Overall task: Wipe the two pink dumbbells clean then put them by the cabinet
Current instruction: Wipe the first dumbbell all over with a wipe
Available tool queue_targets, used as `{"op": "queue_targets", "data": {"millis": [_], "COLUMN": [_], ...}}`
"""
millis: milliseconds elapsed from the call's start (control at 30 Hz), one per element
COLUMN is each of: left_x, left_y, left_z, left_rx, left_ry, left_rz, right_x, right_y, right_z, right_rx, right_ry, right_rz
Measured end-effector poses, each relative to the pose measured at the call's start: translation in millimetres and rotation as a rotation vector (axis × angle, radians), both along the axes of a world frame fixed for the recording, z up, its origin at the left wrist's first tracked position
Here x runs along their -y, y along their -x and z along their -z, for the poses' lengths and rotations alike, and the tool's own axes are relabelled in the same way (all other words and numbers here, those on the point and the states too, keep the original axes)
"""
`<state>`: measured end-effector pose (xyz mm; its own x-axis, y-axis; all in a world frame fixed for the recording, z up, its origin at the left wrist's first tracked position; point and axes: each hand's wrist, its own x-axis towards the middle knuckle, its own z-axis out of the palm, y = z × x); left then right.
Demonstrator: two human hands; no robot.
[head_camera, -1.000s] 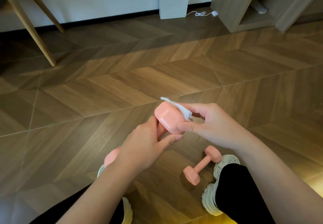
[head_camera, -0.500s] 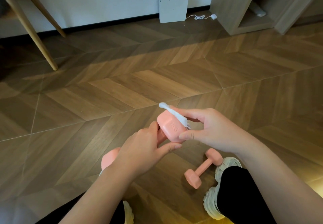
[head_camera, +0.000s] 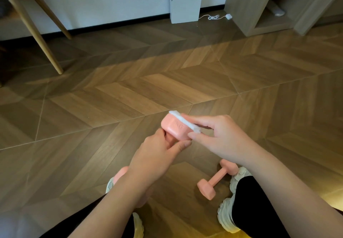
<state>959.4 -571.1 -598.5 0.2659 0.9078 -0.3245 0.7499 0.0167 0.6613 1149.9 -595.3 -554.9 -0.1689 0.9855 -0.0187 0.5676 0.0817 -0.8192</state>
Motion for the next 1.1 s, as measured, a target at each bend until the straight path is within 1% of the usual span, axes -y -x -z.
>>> {"op": "queue_targets", "data": {"millis": [100,200,267,400,500,600,667,767,933,1100], "left_x": [-1,-1,-2,-3,-2,1,1,1,4,3], "left_y": [0,0,-1,2,5,4,3,2,0,2], "left_z": [-5,-12,-14,-14,-14,-15,-15,-17,-23,-23], "left_rx": [0.045,0.037,0.017,-0.019,-0.013,0.008,0.037,0.118,0.206,0.278], "left_ry": [0.008,0.007,0.005,-0.019,-0.026,-0.036,-0.036,-0.044,-0.055,-0.067], "left_rz": [-0.045,-0.015,0.013,0.011,0.03,0.105,0.112,0.038,0.021,-0.027], "right_x": [0,0,0,2,1,-1,1,8,3,13], "right_y": [0,3,5,4,2,5,6,5,7,8], "right_z": [-4,0,0,-5,0,3,2,1,-1,-2], "right_rx": [0.004,0.042,0.009,-0.128,-0.143,-0.148,-0.168,-0.238,-0.263,-0.331], "right_ry": [0.069,0.059,0.069,0.066,0.102,0.135,0.105,0.064,0.083,-0.02], "right_rz": [0.006,0.016,0.015,0.003,0.07,0.115,0.129,0.159,0.167,0.145]}}
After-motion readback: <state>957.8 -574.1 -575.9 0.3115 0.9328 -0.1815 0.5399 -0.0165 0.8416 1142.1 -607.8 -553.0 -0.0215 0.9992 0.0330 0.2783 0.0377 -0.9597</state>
